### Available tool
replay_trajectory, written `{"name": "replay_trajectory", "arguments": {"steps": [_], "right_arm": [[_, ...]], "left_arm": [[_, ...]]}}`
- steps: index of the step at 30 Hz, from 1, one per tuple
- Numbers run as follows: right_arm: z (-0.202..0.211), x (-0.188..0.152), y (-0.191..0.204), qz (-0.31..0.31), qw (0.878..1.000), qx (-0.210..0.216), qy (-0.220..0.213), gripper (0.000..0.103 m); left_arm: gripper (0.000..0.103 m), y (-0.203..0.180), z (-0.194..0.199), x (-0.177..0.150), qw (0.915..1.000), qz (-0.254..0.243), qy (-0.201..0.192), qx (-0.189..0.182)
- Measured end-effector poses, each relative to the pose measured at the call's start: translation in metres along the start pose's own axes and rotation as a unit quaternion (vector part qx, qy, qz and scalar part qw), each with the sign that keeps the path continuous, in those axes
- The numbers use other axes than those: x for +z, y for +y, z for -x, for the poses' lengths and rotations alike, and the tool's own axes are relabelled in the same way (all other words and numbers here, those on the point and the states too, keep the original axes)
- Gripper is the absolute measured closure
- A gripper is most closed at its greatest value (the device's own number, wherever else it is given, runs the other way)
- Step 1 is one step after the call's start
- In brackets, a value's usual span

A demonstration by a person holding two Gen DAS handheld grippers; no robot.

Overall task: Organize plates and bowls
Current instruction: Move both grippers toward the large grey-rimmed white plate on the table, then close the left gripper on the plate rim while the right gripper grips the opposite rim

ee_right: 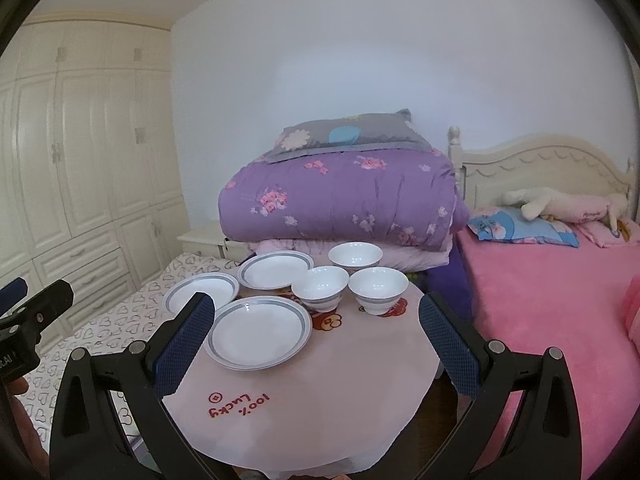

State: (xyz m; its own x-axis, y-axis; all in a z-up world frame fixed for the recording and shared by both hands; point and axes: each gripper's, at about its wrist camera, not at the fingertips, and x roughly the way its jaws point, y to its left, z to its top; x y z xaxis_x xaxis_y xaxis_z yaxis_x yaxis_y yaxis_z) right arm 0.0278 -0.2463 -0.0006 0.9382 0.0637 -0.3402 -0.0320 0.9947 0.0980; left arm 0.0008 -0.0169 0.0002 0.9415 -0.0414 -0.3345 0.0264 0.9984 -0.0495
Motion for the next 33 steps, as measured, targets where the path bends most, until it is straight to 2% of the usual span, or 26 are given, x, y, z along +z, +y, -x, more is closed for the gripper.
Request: {"name": "replay_trajectory", "arguments": {"steps": [6,15,25,33], "right_arm": [[-0.019,-0.008,-0.007,-0.002,1.000,-0.001,0.023,0.000],[-0.083,-0.020,-0.022,0.007,0.995,-0.015,0.097,0.000],[-0.154,-0.026,-0.016,0.005,0.983,0.028,0.182,0.000],[-0.228,-0.028,0.001,0.010,0.964,0.069,0.255,0.000]], "left_arm": [[0.001,-0.005,-0.029,0.004,0.9996,-0.011,0.026,-0.007],[0.001,-0.010,-0.114,0.025,0.9946,-0.017,0.099,-0.026],[0.001,0.015,-0.207,0.050,0.9822,0.014,0.186,-0.021],[0.001,0.043,-0.289,0.063,0.9690,0.044,0.243,0.000]]}}
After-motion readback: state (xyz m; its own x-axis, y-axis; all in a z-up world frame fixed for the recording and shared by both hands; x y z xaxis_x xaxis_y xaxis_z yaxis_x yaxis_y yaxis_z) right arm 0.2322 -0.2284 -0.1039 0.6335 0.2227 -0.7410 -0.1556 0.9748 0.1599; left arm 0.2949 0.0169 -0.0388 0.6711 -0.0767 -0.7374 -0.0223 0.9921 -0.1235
